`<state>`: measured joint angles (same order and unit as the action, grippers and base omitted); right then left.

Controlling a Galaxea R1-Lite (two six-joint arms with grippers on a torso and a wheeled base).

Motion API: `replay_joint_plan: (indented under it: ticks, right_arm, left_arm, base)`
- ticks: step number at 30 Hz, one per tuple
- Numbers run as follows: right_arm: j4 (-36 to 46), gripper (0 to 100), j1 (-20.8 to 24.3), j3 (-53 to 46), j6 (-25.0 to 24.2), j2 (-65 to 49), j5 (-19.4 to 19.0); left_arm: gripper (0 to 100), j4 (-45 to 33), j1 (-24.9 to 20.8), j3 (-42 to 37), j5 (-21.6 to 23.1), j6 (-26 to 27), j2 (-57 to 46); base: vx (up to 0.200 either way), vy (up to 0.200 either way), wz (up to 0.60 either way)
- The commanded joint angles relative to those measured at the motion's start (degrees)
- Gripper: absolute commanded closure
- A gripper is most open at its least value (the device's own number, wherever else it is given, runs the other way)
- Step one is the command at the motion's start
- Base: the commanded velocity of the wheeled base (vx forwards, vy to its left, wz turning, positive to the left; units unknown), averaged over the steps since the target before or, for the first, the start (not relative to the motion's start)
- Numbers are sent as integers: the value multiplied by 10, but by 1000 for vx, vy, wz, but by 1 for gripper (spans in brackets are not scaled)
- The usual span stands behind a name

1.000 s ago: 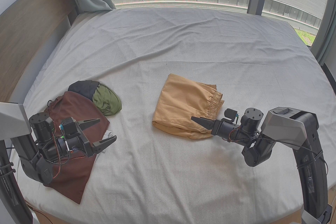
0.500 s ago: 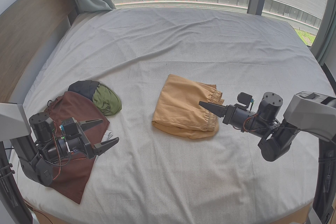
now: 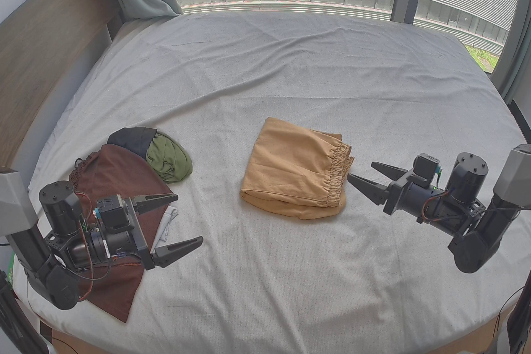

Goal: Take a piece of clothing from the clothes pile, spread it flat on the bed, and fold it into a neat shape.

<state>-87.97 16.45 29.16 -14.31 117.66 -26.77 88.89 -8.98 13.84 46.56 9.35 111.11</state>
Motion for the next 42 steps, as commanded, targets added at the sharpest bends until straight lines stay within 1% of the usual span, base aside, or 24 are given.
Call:
replay_joint_plan:
  ticks: [1,4,6,10,15,18,19,21,23,24,26,27,29,32,34,37,38,39,40,42]
  right_arm:
    - [-2,0,-13,-82,60,-100,37]
    - [-2,0,-16,-101,60,-126,37]
    - [-2,0,-27,-130,62,-162,37]
    - [-2,0,-37,-157,64,-203,37]
    - [2,0,-43,-203,65,-284,37]
    - [3,0,-50,-214,66,-317,37]
    - [3,0,-57,-221,66,-348,36]
    - [3,0,-67,-224,67,-373,37]
    - [3,0,-69,-225,68,-376,36]
    - [4,0,-92,-233,74,-407,36]
    - [4,0,-105,-244,74,-432,36]
    - [4,0,-110,-252,75,-445,36]
    - [4,0,-121,-266,78,-473,36]
    - [4,0,-132,-278,80,-502,36]
    - [5,0,-134,-291,79,-526,35]
    - [32,0,-135,-292,81,-569,36]
    - [32,0,-135,-292,81,-569,36]
    - [68,0,-138,-292,83,-614,36]
    - [86,0,-140,-292,85,-633,36]
    - [148,0,-141,-292,92,-687,36]
  left_arm:
    - [0,0,-34,-44,2,4,-99]
    - [0,0,-44,-51,2,-4,-125]
    - [0,0,-50,-82,2,-25,-171]
    - [0,0,-62,-107,2,-30,-207]
    - [0,-1,-106,-113,-7,-44,-258]
    - [0,-2,-118,-123,-8,-51,-282]
    - [0,-2,-129,-134,-8,-64,-309]
    - [0,-5,-140,-138,-9,-77,-335]
    - [0,-5,-142,-138,-9,-79,-338]
    - [0,-7,-150,-138,-8,-95,-379]
    - [0,-16,-163,-138,-9,-108,-406]
    - [0,-26,-171,-138,-10,-111,-419]
    - [0,-57,-181,-138,-28,-111,-448]
    - [0,-108,-183,-138,-81,-110,-487]
    - [0,-138,-184,-138,-108,-113,-521]
    - [0,-191,-183,-138,-117,-112,-577]
    - [0,-191,-183,-138,-117,-112,-577]
    - [0,-246,-176,-138,-118,-112,-623]
    - [0,-266,-172,-138,-119,-112,-640]
    - [0,-326,-161,-138,-121,-112,-691]
  base:
    - [0,0,0]
    - [0,0,0]
    - [0,0,0]
    - [0,0,0]
    - [0,0,0]
    - [0,0,0]
    - [0,0,0]
    - [0,0,0]
    - [0,0,0]
    - [0,0,0]
    - [0,0,0]
    - [0,0,0]
    - [0,0,0]
    - [0,0,0]
    - [0,0,0]
    - [0,0,0]
    - [0,0,0]
    - [0,0,0]
    - [0,0,0]
    - [0,0,0]
